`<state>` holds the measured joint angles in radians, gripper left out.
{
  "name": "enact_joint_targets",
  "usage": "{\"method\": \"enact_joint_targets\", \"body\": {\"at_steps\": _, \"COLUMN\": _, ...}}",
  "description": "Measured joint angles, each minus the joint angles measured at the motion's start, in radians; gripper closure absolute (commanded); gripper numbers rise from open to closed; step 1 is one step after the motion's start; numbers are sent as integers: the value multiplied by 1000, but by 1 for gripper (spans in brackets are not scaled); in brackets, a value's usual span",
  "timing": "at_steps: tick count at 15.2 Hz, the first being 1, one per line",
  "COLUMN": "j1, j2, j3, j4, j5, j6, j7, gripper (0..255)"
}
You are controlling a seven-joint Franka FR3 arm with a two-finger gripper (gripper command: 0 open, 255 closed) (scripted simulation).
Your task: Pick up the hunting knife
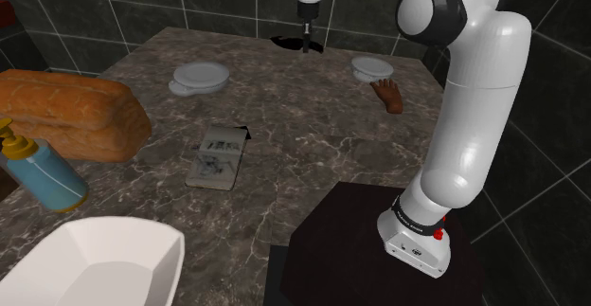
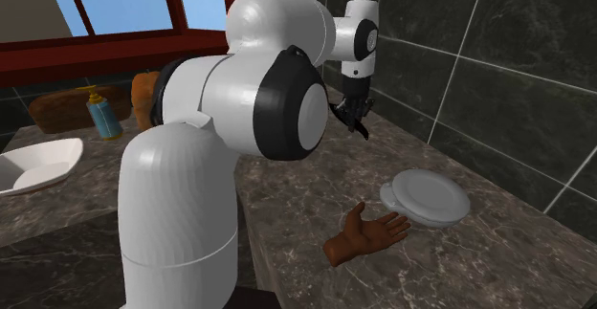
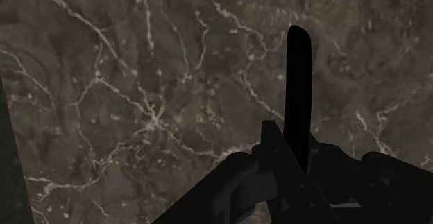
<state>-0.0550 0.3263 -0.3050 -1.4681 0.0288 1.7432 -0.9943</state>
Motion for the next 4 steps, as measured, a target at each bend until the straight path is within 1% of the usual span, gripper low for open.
{"method": "enact_joint_targets", "body": {"at_steps": 4, "j1": -4, "j2": 3, "j3": -2, "j4": 51, "j5": 1, "j6": -48, "j7": -5, "gripper": 255}}
